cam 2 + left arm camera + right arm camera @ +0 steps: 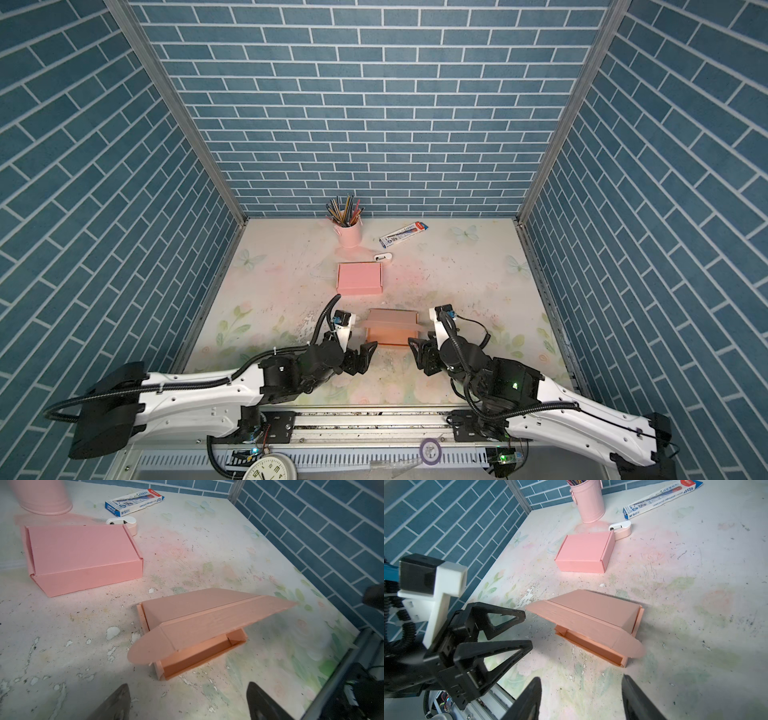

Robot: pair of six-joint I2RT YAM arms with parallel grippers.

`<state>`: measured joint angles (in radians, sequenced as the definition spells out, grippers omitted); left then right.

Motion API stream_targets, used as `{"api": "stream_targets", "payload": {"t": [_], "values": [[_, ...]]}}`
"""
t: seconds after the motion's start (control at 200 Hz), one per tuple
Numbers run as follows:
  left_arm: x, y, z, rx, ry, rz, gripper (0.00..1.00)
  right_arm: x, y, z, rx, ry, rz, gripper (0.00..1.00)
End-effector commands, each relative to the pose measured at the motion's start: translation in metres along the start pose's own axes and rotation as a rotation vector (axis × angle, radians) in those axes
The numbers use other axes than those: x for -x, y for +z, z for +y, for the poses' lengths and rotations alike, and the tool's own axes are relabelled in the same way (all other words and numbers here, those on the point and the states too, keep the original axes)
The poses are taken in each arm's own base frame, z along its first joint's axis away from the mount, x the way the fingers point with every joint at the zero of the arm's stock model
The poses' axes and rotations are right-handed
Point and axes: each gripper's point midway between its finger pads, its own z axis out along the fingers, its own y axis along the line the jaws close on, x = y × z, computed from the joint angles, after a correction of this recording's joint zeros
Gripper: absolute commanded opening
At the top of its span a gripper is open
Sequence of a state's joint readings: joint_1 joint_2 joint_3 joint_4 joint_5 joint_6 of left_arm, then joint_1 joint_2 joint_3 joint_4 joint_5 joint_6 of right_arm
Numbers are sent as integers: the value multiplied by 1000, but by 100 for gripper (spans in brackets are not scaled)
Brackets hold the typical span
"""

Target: Fold the paper box

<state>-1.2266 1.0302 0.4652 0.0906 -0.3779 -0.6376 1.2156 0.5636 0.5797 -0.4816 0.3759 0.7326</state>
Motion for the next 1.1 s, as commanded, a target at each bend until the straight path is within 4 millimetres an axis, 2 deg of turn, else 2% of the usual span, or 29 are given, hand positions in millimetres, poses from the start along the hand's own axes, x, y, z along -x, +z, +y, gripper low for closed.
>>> {"api": "stream_targets", "payload": {"t": [0.0, 0.17, 0.415, 0.565, 0.725, 0.85, 1.095], "values": [[2, -16, 3, -17, 34, 57, 88, 5, 1, 0, -14, -30, -19, 64], [39, -25, 6, -58, -25, 48, 88, 20, 5, 9, -21, -61, -38, 65], [64, -8, 18, -78, -61, 48, 88, 43, 13, 8, -40, -78, -53, 65], [69, 10, 35, -75, -117, 61, 88, 60, 17, 2, -32, -84, -76, 65], [74, 29, 46, -88, -151, 63, 88, 69, 34, -13, -53, -85, -49, 65], [76, 45, 49, -98, -154, 71, 88, 66, 52, -23, -51, -72, -11, 65], [57, 72, 56, -81, -150, 137, 84, 51, 80, -41, -63, -32, 46, 65]]}}
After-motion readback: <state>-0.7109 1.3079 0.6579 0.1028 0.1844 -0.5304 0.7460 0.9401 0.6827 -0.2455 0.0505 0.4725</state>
